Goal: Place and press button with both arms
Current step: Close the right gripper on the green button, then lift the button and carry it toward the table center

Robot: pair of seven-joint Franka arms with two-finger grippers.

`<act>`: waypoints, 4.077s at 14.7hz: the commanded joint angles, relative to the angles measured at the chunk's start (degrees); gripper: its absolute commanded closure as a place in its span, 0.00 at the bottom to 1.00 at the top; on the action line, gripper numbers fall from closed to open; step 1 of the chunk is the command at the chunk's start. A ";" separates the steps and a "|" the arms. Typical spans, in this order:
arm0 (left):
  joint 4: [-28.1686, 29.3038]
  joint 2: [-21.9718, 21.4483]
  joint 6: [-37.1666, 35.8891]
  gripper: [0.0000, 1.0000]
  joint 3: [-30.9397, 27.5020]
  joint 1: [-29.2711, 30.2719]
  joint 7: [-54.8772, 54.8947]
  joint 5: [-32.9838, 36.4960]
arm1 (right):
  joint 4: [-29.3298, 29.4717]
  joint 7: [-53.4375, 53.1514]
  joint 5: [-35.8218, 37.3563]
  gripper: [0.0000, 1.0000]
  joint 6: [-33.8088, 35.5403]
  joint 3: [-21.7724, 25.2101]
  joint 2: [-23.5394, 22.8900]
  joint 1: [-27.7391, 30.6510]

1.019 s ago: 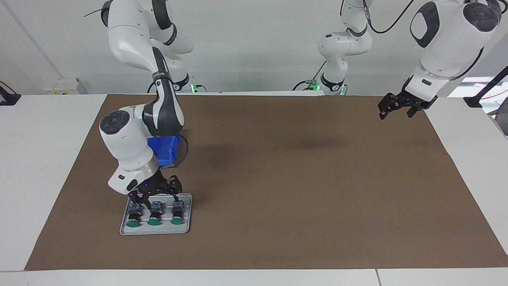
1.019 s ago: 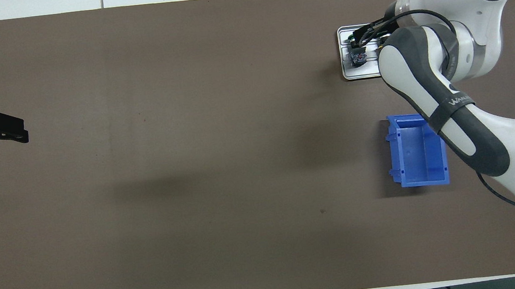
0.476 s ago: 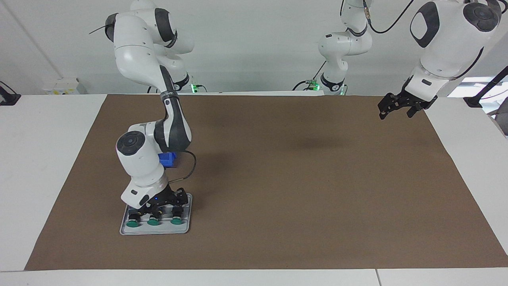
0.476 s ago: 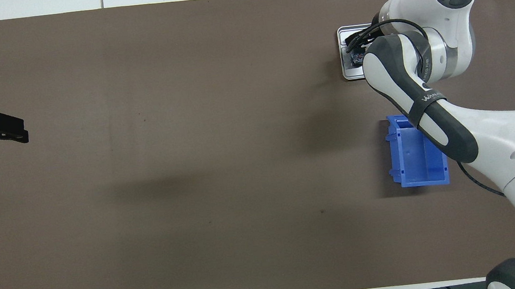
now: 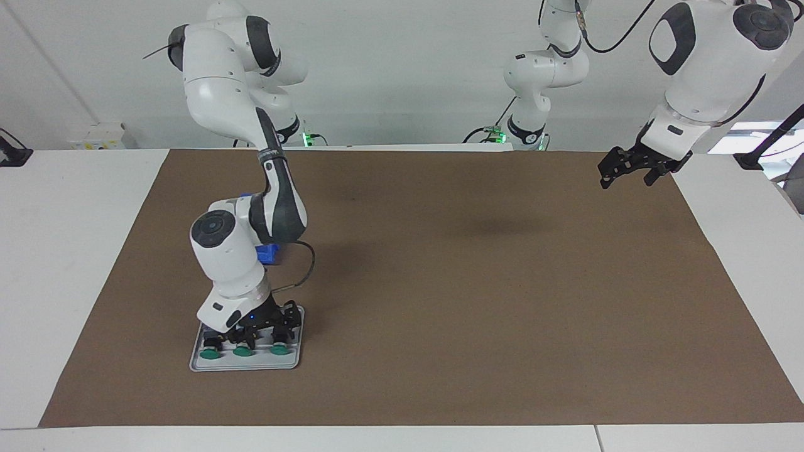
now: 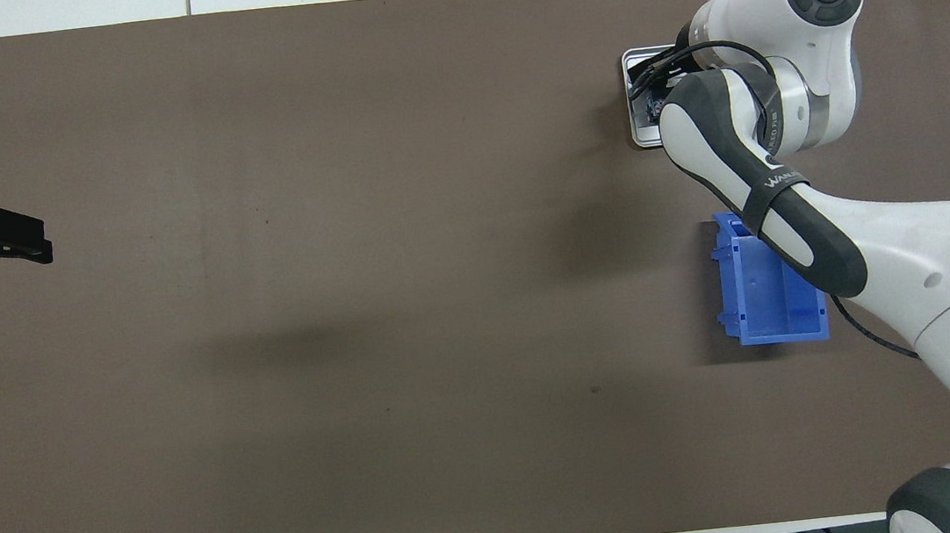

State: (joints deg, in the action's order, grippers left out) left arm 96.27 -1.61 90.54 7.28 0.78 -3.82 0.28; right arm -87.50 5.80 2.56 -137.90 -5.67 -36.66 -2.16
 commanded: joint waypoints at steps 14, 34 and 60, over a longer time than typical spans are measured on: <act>2.00 -1.55 1.21 0.00 -0.25 0.19 0.83 -0.01 | 0.49 -1.76 1.57 0.32 -1.76 -0.39 -1.30 0.05; 2.00 -1.55 1.21 0.00 -0.25 0.19 0.83 -0.01 | 13.48 -2.20 0.61 0.88 19.92 -0.30 -1.31 -0.83; 2.00 -1.55 1.21 0.00 -0.25 0.19 0.92 -0.01 | 14.38 -88.83 -11.69 0.90 44.65 19.21 8.98 -32.46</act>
State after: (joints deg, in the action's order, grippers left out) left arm 96.27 -1.61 90.54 7.28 0.78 -3.82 0.28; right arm -72.48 -78.39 -6.81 -91.51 13.36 -27.93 -34.04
